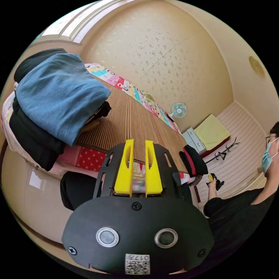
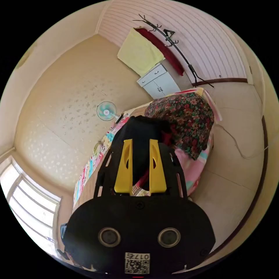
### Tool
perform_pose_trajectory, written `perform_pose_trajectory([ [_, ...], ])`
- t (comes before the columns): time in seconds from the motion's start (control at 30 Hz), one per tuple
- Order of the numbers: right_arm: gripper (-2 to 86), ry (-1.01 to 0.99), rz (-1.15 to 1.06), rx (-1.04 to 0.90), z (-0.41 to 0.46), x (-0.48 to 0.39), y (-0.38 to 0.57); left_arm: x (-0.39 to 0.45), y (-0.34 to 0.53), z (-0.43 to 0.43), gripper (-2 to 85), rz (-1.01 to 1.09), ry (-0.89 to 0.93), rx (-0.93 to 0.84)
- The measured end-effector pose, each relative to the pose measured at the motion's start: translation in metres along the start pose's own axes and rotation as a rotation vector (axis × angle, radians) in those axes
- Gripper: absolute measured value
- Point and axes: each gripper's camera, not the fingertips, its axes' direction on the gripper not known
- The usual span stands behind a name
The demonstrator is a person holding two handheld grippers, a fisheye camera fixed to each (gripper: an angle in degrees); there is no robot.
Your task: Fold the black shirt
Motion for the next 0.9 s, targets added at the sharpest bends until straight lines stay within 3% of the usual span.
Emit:
perform_pose_trajectory([
  [0.1,10.9,-0.06,0.03,-0.024,0.002,0.014,-0.033,0.005,-0.003,0.005,7.0,0.03,-0.001,-0.015],
  [0.23,8.6,0.041,-0.033,-0.189,0.028,-0.011,-0.046,0.006,-0.003,0.012,7.0,0.042,0.034,0.014],
  [0.4,4.0,-0.063,-0.311,-0.009,-0.018,-0.115,-0.01,0.002,-0.001,0.031,7.2,0.053,0.106,-0.012],
  [0.5,2.9,-0.258,-0.499,0.056,-0.059,-0.178,0.016,0.0,-0.001,0.042,7.7,0.073,0.178,-0.053],
  [0.63,2.2,-0.607,-0.759,-0.039,-0.113,-0.226,0.052,-0.003,-0.001,0.053,7.9,0.115,0.201,-0.094],
  [0.8,2.0,-0.842,-0.902,-0.084,-0.179,-0.227,0.092,-0.013,-0.002,0.085,7.9,0.109,0.277,-0.132],
  [0.9,1.9,-0.938,-1.02,-0.273,-0.198,-0.214,0.11,-0.014,-0.001,0.127,8.0,0.099,0.328,-0.175],
])
